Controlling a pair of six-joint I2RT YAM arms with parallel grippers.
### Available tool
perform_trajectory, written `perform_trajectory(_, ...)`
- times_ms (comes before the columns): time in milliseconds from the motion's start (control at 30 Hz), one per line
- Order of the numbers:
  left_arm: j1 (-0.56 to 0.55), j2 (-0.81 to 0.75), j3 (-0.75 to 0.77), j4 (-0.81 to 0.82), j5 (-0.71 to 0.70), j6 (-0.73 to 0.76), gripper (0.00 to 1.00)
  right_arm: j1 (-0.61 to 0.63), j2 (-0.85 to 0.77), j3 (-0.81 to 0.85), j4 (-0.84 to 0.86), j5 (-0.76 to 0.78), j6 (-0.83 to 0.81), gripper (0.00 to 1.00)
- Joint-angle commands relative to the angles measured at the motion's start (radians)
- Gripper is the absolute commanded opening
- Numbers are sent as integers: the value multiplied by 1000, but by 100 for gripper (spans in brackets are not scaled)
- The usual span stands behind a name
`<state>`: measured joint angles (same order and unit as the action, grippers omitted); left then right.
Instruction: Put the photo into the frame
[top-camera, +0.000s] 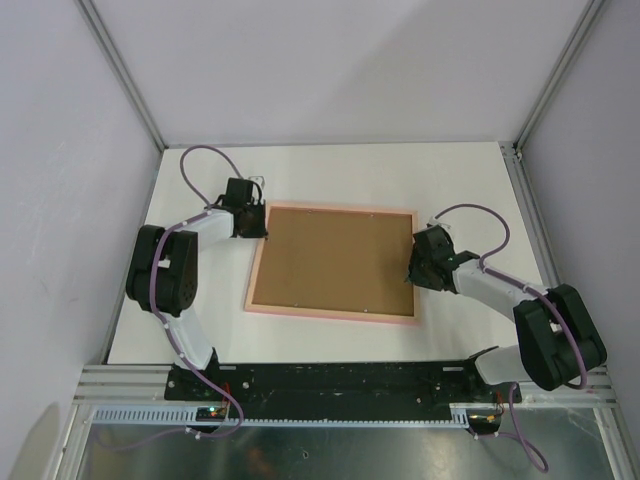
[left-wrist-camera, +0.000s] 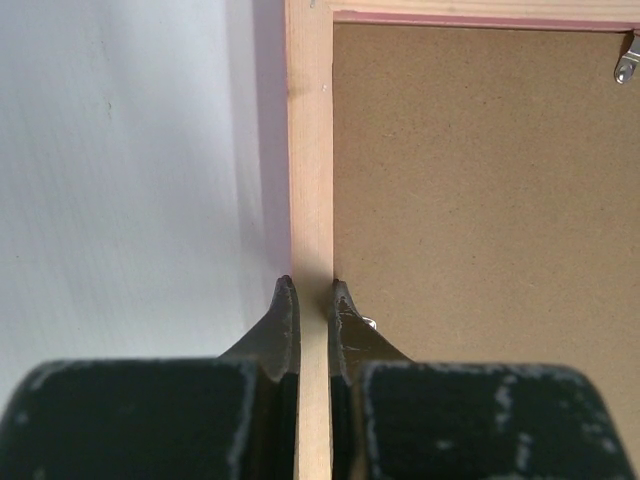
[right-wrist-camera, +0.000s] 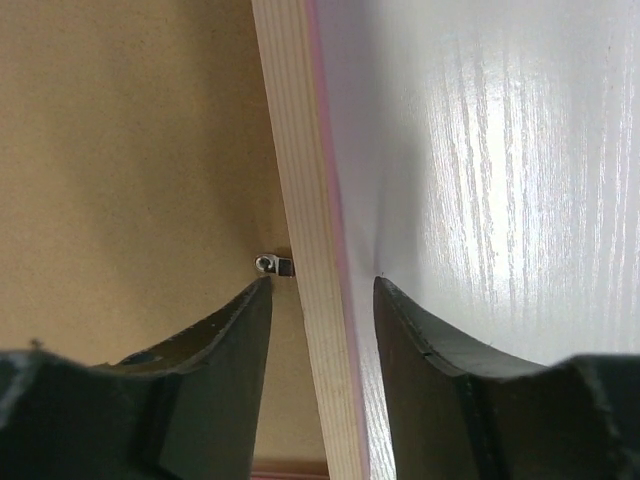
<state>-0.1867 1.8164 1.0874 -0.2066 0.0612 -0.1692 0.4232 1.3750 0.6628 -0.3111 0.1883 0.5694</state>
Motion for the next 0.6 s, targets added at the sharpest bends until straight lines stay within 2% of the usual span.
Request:
perform_trajectory(0,15,-10,2,-18,7,-27,0,-17,-33,-15,-3,-40,-7,53)
perform_trajectory(267,16,-5,18,-24,10,-39,0,-22,-42,-14,-5,-58,-8,56)
perform_trajectory(400,16,-2,27,-28,11,-43,0,-21,-43,-14,-10,-59,-7,47)
perform_trajectory(567,16,-8,43,-32,20,-44,11,-20,-41,-14,-11,-61,-8,42)
